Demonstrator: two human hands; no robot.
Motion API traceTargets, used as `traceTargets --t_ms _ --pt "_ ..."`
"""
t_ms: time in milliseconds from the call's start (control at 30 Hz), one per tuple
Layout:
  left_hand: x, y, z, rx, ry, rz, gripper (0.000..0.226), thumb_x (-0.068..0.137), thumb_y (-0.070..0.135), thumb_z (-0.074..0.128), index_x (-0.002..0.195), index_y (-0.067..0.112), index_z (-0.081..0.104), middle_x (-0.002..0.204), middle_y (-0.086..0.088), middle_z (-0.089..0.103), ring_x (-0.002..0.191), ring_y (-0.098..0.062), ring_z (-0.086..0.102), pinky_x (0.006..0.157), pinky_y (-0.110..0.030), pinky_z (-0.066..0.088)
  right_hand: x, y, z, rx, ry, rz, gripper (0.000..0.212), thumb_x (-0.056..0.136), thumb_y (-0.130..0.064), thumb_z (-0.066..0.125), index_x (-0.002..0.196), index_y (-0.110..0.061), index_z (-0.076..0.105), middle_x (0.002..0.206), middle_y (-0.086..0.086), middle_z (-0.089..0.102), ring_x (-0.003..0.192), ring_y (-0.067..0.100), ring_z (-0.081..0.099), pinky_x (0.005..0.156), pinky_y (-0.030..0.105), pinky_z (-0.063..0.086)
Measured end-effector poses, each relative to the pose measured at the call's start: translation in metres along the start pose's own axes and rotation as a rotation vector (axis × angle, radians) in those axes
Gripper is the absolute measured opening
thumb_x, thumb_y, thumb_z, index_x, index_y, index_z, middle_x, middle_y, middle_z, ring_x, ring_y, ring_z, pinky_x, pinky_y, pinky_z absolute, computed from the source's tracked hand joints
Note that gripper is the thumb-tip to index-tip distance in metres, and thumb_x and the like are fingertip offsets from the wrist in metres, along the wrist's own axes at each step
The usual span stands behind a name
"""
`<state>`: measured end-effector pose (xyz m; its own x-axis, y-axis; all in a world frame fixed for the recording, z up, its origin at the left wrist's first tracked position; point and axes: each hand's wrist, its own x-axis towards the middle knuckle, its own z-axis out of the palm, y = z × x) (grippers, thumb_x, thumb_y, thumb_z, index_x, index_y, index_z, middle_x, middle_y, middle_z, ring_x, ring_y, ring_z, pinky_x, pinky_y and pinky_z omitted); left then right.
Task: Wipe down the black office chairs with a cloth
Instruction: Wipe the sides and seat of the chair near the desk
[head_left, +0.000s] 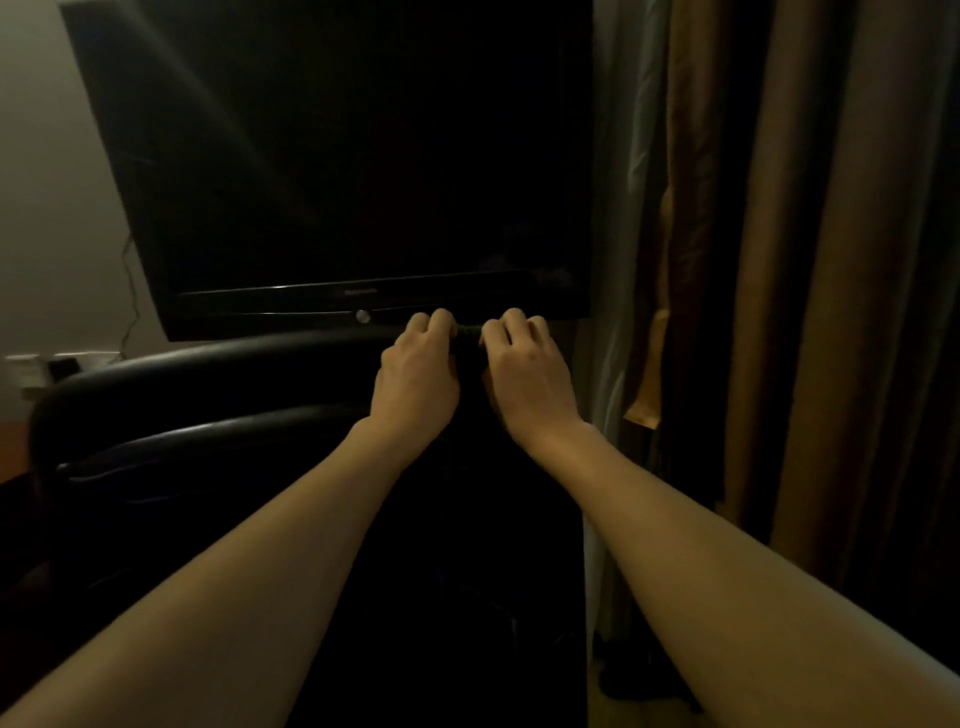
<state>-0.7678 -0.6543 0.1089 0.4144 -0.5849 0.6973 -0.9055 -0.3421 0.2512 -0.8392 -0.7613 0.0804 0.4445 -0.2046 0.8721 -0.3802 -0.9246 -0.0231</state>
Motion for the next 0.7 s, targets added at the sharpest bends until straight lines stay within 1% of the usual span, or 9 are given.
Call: traceTargets --t_ms 67,133,200,300,400,467,567,633,700 --pt "0.002 0.019 0.011 0.011 -0.045 0.027 0.027 0.094 0.013 0.052 0.12 0.014 0.046 0.115 -0.008 0.047 0.087 -0.024 0.051 0.069 -0.032 0.034 -0.01 0.019 -0.007 -0.025 -0.024 0.029 0.021 0.084 -0.008 0.065 0.103 -0.006 0.057 0.105 0.017 0.055 0.094 0.033 0.052 0.073 0.034 0.045" --pt "0.001 0.035 0.021 0.022 -0.086 0.041 0.031 0.094 0.013 0.053 0.123 0.014 0.043 0.119 -0.008 0.044 0.081 -0.021 0.044 0.068 -0.033 0.035 -0.02 0.036 -0.012 -0.02 -0.024 0.056 0.024 0.081 -0.008 0.066 0.102 -0.006 0.056 0.102 0.017 0.054 0.09 0.032 0.053 0.068 0.028 0.043" --pt "-0.002 0.047 0.03 0.028 -0.113 0.07 0.033 0.093 0.012 0.054 0.124 0.014 0.041 0.12 -0.008 0.043 0.085 -0.026 0.049 0.067 -0.034 0.036 -0.03 0.048 -0.015 -0.002 -0.04 0.1 0.023 0.083 -0.008 0.065 0.103 -0.006 0.056 0.104 0.018 0.052 0.09 0.031 0.052 0.068 0.026 0.045" --pt "-0.004 0.047 0.033 0.015 -0.125 0.116 0.034 0.093 0.012 0.057 0.123 0.015 0.042 0.118 -0.006 0.044 0.091 -0.03 0.055 0.067 -0.035 0.041 -0.041 0.052 -0.014 0.036 -0.07 0.14 0.024 0.088 -0.01 0.063 0.11 -0.006 0.054 0.11 0.016 0.049 0.097 0.027 0.05 0.074 0.025 0.047" --pt "-0.003 0.034 0.022 0.009 -0.089 0.108 0.03 0.092 0.012 0.057 0.119 0.016 0.043 0.114 -0.006 0.045 0.09 -0.029 0.054 0.067 -0.034 0.037 -0.036 0.041 -0.01 0.082 -0.05 0.085 0.024 0.09 -0.017 0.065 0.11 -0.008 0.054 0.111 0.014 0.049 0.098 0.024 0.048 0.073 0.02 0.037" --pt "-0.005 0.022 0.013 0.021 -0.053 0.073 0.029 0.093 0.011 0.056 0.119 0.015 0.044 0.114 -0.007 0.045 0.091 -0.03 0.054 0.067 -0.034 0.037 -0.025 0.027 -0.006 0.079 -0.052 0.041 0.023 0.09 -0.019 0.065 0.108 -0.008 0.055 0.11 0.015 0.049 0.097 0.026 0.047 0.071 0.022 0.038" --pt "-0.006 0.004 0.0 0.058 0.029 0.008 0.029 0.094 0.012 0.055 0.121 0.013 0.047 0.116 -0.012 0.046 0.094 -0.035 0.055 0.068 -0.036 0.036 -0.007 0.0 0.001 0.064 -0.032 0.01 0.021 0.084 -0.011 0.068 0.102 -0.005 0.058 0.102 0.018 0.053 0.09 0.033 0.05 0.068 0.034 0.049" --pt "-0.003 -0.001 -0.005 0.071 0.053 -0.029 0.028 0.095 0.015 0.053 0.123 0.012 0.048 0.117 -0.013 0.048 0.097 -0.037 0.055 0.069 -0.035 0.034 0.006 -0.009 0.001 0.058 -0.054 -0.014 0.019 0.086 -0.007 0.064 0.104 -0.005 0.058 0.105 0.018 0.053 0.093 0.034 0.05 0.073 0.039 0.05" --pt "0.0 0.003 -0.004 0.1 0.041 -0.012 0.026 0.095 0.014 0.052 0.121 0.012 0.05 0.116 -0.013 0.05 0.097 -0.038 0.055 0.068 -0.036 0.034 0.014 -0.001 -0.002 0.084 -0.102 -0.012 0.021 0.092 -0.009 0.055 0.113 -0.007 0.055 0.116 0.016 0.05 0.103 0.032 0.046 0.082 0.037 0.047"
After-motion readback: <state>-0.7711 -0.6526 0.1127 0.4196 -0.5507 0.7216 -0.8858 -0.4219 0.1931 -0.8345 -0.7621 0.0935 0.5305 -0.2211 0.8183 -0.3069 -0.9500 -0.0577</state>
